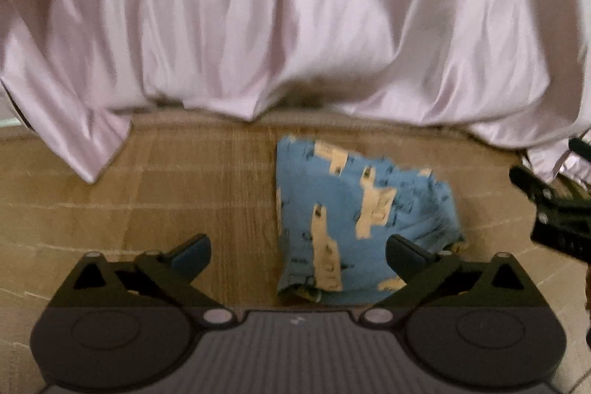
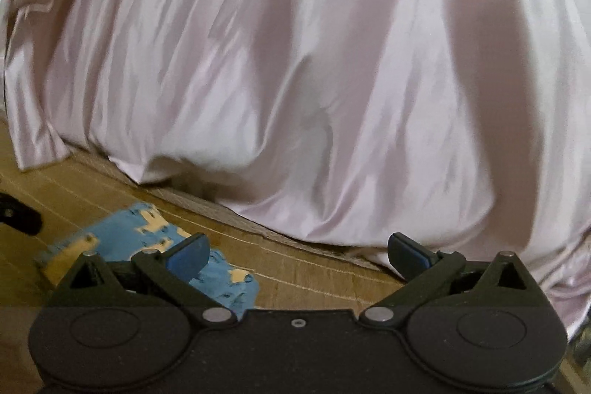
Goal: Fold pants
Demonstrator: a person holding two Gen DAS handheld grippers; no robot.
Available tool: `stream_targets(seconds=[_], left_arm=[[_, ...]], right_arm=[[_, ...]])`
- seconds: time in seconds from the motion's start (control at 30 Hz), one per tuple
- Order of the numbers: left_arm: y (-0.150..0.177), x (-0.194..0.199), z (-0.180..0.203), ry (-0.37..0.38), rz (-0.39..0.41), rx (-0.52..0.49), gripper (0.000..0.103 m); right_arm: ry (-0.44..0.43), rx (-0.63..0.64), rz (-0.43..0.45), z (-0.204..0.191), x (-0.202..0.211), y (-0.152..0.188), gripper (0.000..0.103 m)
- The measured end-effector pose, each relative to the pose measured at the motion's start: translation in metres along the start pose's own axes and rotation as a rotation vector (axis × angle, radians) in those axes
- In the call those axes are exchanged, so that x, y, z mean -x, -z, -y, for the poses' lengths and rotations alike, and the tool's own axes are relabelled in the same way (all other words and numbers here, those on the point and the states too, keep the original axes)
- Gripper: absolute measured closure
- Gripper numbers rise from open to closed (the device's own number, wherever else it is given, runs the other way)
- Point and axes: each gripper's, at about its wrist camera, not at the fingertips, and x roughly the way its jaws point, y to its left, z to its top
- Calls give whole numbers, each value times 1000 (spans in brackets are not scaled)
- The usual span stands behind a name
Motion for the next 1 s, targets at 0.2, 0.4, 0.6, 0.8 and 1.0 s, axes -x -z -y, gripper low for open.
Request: stream_targets(seconds=[0.2, 0.4, 0.6, 0.8, 1.0], left_arm=[[10, 39, 9, 3, 79, 8, 0], [30, 70, 10, 31, 89, -7, 0], [44, 101, 19, 32, 138, -68, 0], [49, 115, 22, 25, 151, -52, 0], [62, 125, 25, 20, 217, -58, 0]], right_arm=[[10, -76, 14, -3, 54, -3, 1], [28, -130, 54, -7, 96, 0, 1], [46, -184, 57, -10, 125, 9, 1], [36, -228, 68, -11, 145, 17, 1], [31, -257, 61, -17, 160, 26, 1]])
